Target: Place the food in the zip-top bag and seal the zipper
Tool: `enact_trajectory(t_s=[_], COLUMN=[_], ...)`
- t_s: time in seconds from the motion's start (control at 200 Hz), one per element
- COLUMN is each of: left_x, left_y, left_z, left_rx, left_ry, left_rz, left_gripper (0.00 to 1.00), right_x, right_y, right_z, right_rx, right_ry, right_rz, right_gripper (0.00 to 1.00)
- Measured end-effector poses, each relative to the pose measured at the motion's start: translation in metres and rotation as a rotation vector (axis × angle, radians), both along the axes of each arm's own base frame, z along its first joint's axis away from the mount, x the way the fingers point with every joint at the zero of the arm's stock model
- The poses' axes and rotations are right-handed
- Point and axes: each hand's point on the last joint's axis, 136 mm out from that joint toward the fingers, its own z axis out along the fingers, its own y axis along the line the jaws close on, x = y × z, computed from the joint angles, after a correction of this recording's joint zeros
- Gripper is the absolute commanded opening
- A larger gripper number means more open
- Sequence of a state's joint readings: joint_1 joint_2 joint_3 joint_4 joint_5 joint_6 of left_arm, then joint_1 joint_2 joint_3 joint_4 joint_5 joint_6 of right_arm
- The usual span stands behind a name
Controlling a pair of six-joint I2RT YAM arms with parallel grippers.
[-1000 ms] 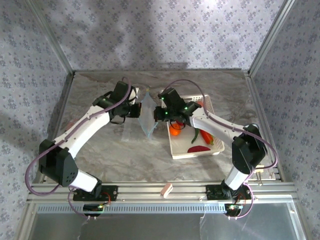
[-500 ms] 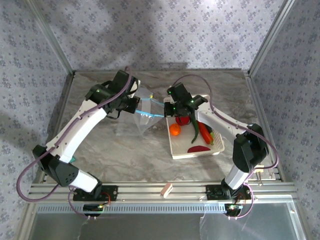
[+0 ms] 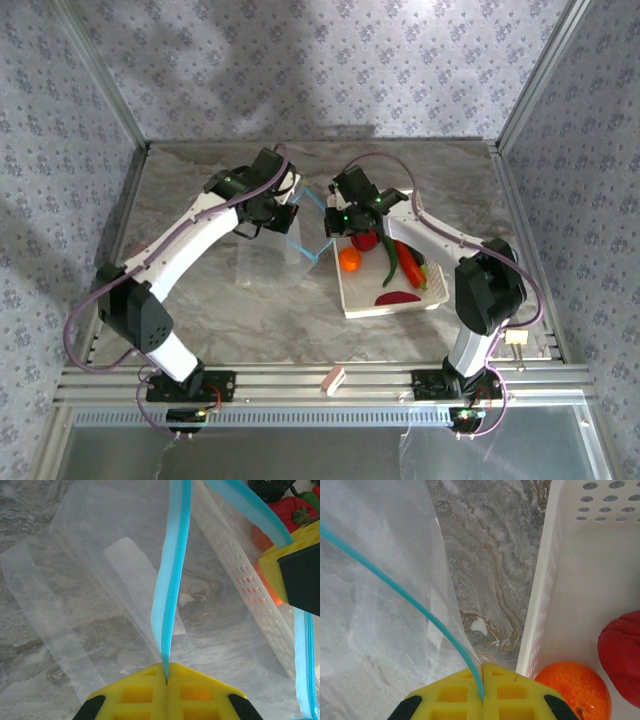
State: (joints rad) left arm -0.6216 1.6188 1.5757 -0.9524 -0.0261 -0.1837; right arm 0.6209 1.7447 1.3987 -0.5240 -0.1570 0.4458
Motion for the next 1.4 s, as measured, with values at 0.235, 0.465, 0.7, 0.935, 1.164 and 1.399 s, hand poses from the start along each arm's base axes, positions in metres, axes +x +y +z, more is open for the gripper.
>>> enact_trajectory(t_s=[0.235,0.465,0.7,0.935,1.164,1.399], left_x=[0.02,0.032,0.035,0.036,0.038,0.04], left_y=[-0.007,-0.009,-0.015,-0.017,-0.02,-0.022], left_z=[-0.009,-0.009,-0.004,-0.008,-0.01,-0.014], left_rx=[-0.031,-0.058,-0.087,-0.088,-0.099,-0.099], left_ry=[0.021,0.022,0.01,0.02,0.024,0.027], left_rz=[0.012,0.021,0.006,0.0,-0.008,-0.016], left_gripper=[0.0,0.0,0.0,0.0,0.0,0.0], right_x=[0.004,0.004,0.0,-0.006,-0.014,-0.005], right_y=[-0.003,-0.003,-0.008,-0.042,-0.089,-0.101], right_z=[-0.007,-0.008,0.026,0.062,0.011,-0.024], right_rx=[-0.001,-0.003,0.036,0.042,-0.112,-0.149], right_ry=[0.015,0.016,-0.052,-0.136,-0.036,0.036], right_rz=[-0.005,0.002,0.004,-0.069,-0.215,-0.293], right_gripper=[0.27,0.46,0.61,0.62,0.69,0.76])
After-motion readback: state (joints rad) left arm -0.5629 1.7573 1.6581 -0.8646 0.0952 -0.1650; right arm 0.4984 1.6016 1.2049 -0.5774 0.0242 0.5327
